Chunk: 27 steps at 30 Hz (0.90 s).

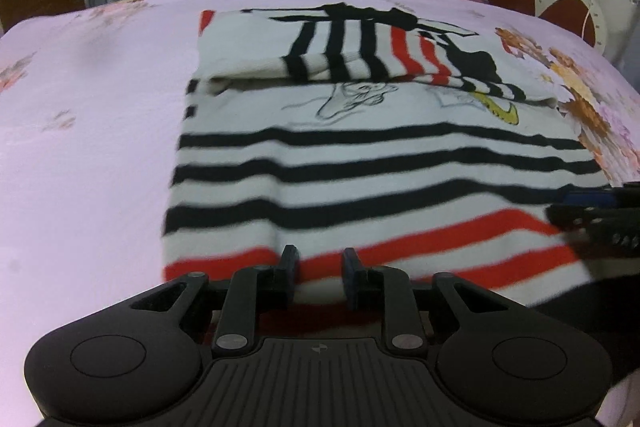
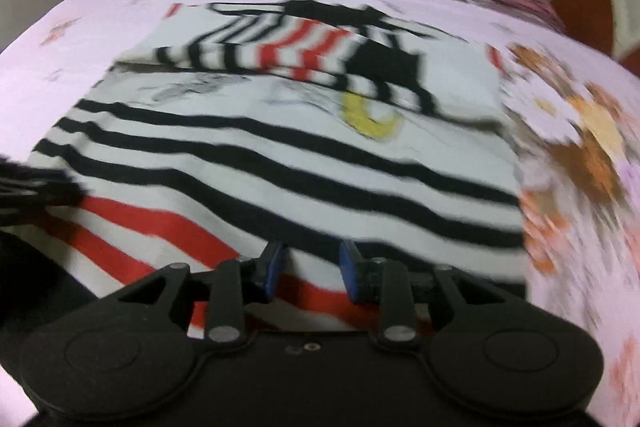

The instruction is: Fold small clothes

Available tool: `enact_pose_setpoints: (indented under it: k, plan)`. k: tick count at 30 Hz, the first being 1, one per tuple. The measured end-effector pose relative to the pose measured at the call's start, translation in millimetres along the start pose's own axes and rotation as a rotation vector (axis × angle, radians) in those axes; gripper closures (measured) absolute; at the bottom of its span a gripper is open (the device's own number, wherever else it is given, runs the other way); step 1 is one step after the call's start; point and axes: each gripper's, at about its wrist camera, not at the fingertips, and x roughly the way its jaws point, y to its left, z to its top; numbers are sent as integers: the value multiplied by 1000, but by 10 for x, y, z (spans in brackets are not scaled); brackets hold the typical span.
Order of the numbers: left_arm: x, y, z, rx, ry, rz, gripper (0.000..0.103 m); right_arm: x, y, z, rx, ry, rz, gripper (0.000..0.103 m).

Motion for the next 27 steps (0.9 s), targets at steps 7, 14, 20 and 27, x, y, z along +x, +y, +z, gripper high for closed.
enact_pose_setpoints:
  k: [7, 14, 20, 27]
  plan:
    - [-208, -26, -118, -15, 5, -19, 79, -271, 136, -216, 17, -14, 23, 72]
    - [-359, 147, -371, -21, 11, -10, 79, -430, -3, -499, 37, 10, -66, 71]
    - [-648, 357, -489, -101, -10, 2, 79, -733, -74, -706, 90, -1, -96, 55]
    - [-681, 565, -651, -176, 58, -57, 78, -862, -215, -901, 163, 23, -133, 52]
